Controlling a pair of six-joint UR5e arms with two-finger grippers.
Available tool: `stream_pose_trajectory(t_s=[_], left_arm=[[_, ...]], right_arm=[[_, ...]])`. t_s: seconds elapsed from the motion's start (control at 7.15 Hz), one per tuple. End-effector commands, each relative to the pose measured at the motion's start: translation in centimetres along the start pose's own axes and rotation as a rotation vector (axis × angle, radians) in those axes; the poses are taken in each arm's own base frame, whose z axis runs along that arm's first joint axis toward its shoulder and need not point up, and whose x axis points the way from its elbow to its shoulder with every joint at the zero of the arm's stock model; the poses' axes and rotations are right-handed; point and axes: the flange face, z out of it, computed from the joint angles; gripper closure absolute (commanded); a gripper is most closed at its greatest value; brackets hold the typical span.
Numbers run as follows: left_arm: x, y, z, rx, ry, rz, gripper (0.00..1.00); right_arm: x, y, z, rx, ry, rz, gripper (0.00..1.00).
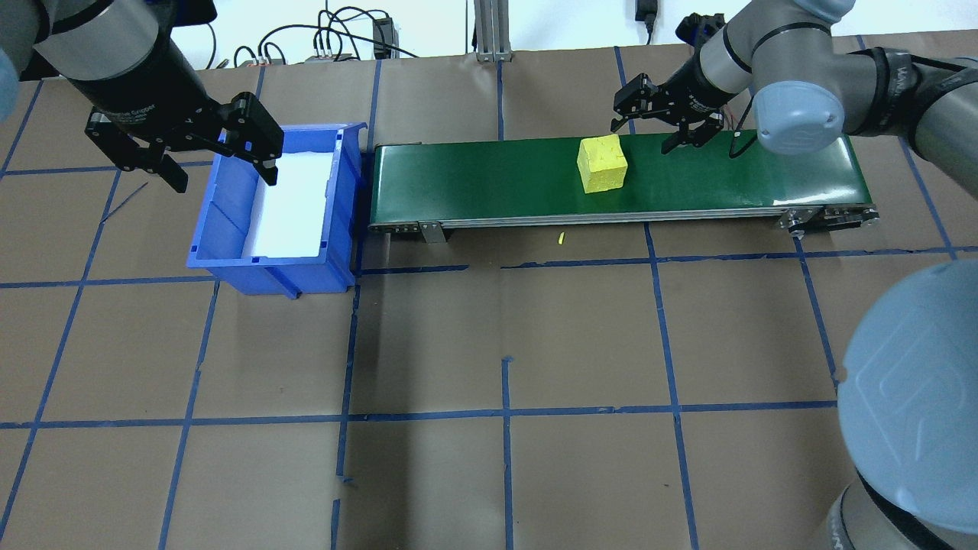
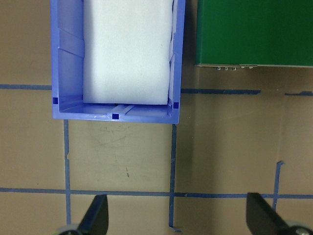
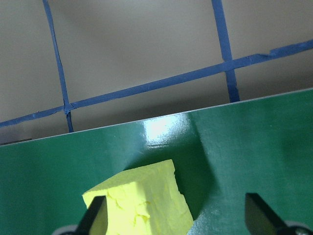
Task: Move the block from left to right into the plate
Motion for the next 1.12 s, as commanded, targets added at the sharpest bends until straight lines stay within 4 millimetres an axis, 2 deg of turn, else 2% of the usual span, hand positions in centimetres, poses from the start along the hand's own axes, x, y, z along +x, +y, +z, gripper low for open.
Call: stream_pose_trajectory(t_s=[0.0, 0.28, 0.7, 0.84, 0.98], left_arm=[[0.0, 0.0, 0.0, 0.000, -0.001, 0.000, 0.00], [0.0, 0.0, 0.0, 0.000, 0.001, 0.000, 0.00], [-0.1, 0.0, 0.0, 0.000, -0.001, -0.001, 0.00], [-0.1, 0.0, 0.0, 0.000, -0.002, -0.001, 0.00], [-0.1, 0.0, 0.0, 0.000, -0.002, -0.001, 0.00]], right_arm=[[0.2, 0.2, 0.3, -0.010, 0.006, 0.000, 0.00], [0.1, 2.1, 2.3, -0.051, 0.074, -0.043, 0.00], [0.3, 2.2, 2.5, -0.056, 0.092, -0.056, 0.00], [1.1, 2.4, 2.8, -0.063, 0.149, -0.133, 0.19], [2.6, 2.3, 2.2, -0.078, 0.301, -0.297, 0.54]])
